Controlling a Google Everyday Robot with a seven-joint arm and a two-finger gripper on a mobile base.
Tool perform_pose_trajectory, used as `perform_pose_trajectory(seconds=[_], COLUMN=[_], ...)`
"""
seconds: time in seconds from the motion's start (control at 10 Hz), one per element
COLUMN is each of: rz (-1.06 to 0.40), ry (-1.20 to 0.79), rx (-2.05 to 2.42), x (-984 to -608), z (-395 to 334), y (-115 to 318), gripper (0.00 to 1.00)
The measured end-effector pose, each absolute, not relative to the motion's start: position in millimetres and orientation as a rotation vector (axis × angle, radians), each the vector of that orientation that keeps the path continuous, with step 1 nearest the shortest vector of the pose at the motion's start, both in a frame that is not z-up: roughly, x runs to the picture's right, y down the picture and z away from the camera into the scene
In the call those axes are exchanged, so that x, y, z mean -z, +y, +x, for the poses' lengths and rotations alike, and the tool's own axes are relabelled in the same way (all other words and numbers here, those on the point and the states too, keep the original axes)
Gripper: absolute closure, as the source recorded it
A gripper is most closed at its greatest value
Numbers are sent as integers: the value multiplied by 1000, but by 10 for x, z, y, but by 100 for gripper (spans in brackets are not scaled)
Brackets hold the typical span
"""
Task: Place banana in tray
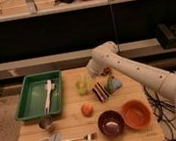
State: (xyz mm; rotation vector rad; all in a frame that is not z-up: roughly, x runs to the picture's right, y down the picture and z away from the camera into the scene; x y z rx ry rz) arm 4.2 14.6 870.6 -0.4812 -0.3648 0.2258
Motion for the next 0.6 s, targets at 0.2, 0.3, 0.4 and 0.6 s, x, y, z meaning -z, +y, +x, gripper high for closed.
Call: perform_pose_trajectory(seconds=[0.2,0.3,0.4,0.6], rz=[-520,-533,-544,-565], ry=[-412,-425,-437,-458], rx=[-257,-265,-267,-272], x=[-8889,-8897,-8879,-8840], z=[-17,-40,-76,-130], y=[79,58,43,12], gripper=[20,20,20,20])
